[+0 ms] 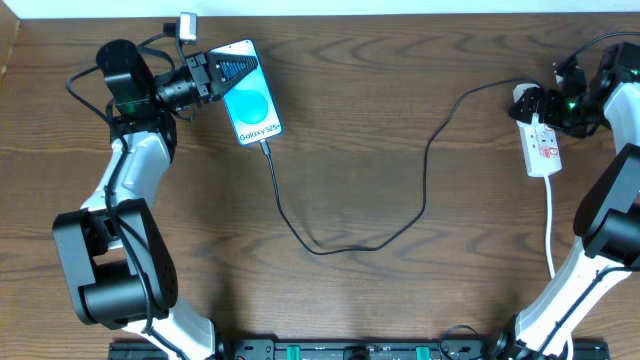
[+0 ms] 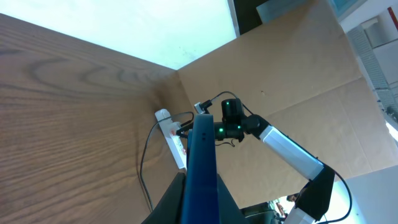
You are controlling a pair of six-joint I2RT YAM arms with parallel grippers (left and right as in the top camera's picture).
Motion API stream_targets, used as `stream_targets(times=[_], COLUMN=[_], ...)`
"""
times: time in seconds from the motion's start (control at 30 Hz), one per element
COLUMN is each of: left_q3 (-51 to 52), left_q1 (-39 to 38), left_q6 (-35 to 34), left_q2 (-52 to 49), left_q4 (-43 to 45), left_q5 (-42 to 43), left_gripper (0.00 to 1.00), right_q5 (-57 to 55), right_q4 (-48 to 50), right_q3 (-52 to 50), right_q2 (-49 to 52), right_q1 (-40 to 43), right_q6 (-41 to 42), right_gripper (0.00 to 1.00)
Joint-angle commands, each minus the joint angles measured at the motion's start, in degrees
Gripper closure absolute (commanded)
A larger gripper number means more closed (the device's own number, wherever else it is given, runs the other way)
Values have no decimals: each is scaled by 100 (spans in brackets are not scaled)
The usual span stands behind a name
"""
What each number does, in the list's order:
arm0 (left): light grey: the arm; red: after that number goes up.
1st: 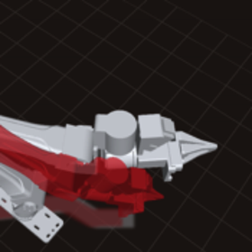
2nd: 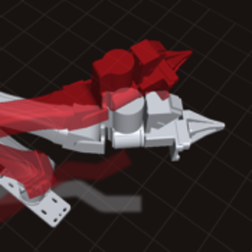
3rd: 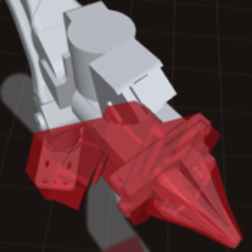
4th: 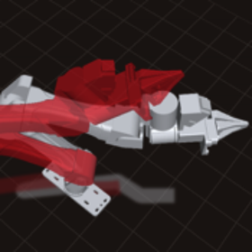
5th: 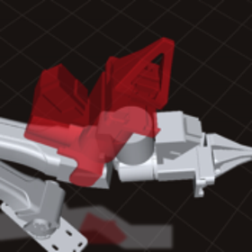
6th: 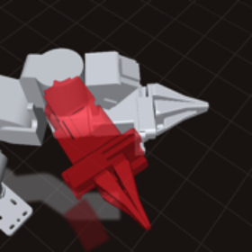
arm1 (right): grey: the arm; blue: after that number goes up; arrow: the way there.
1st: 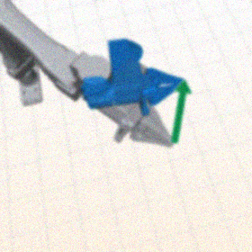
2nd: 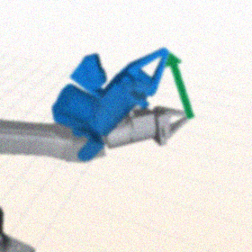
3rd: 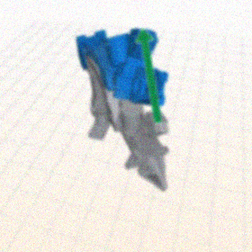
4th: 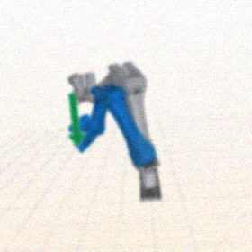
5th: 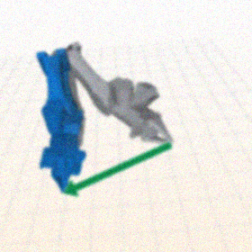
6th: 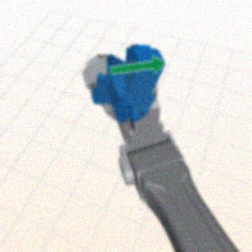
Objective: Plug charger to phone and switch on socket
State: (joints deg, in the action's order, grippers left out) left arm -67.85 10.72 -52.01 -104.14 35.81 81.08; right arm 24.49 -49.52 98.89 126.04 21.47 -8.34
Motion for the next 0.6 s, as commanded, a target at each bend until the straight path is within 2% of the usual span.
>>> stream_targets(times=[0.0,0.57], left_q3=[-33,-33], left_q1=[-17,-17], left_q6=[98,96], left_q2=[83,83], left_q4=[28,31], left_q5=[74,74], left_gripper=[93,92], right_q5=[743,719], right_q4=[-120,-201], right_q3=[-199,-232], right_q2=[85,85], right_q1=[-149,-435], right_q6=[127,321], right_gripper=[1,1])
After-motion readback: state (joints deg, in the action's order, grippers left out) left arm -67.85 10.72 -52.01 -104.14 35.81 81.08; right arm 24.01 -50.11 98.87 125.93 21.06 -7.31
